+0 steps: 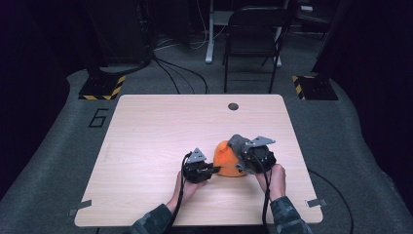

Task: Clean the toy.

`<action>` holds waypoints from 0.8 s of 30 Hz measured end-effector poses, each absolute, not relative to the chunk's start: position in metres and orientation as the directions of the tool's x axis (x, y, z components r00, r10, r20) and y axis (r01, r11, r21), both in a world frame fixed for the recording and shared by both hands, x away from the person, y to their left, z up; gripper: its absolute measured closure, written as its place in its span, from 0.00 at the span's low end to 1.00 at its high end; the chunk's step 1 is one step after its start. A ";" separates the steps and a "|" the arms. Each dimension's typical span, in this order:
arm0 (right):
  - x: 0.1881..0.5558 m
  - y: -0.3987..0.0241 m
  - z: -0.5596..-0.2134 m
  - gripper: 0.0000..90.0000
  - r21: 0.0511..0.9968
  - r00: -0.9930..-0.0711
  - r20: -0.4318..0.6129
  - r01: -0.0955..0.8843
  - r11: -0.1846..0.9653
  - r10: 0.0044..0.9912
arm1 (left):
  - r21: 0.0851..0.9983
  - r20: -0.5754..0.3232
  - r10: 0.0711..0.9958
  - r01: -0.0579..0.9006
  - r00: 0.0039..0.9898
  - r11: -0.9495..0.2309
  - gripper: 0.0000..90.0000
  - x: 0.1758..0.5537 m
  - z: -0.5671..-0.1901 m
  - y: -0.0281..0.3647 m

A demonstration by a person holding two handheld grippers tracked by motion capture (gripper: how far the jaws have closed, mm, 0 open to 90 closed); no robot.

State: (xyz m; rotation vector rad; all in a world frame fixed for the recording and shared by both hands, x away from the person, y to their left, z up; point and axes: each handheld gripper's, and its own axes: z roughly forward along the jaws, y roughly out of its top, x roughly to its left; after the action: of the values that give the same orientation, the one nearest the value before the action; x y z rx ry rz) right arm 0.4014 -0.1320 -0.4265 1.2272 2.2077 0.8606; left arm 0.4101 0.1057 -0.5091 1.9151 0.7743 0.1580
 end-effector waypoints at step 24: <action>0.383 -0.102 -0.397 0.82 0.766 -0.572 -0.130 0.461 0.449 0.810 | 0.860 -0.156 0.569 0.394 0.808 -0.323 0.85 0.406 -0.508 0.102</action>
State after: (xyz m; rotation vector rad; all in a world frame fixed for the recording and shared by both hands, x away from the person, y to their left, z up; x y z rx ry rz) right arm 0.3834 -0.1019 -0.3971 1.0634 2.2185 0.9576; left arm 0.4059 0.1023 -0.5079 1.9562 0.7201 0.2110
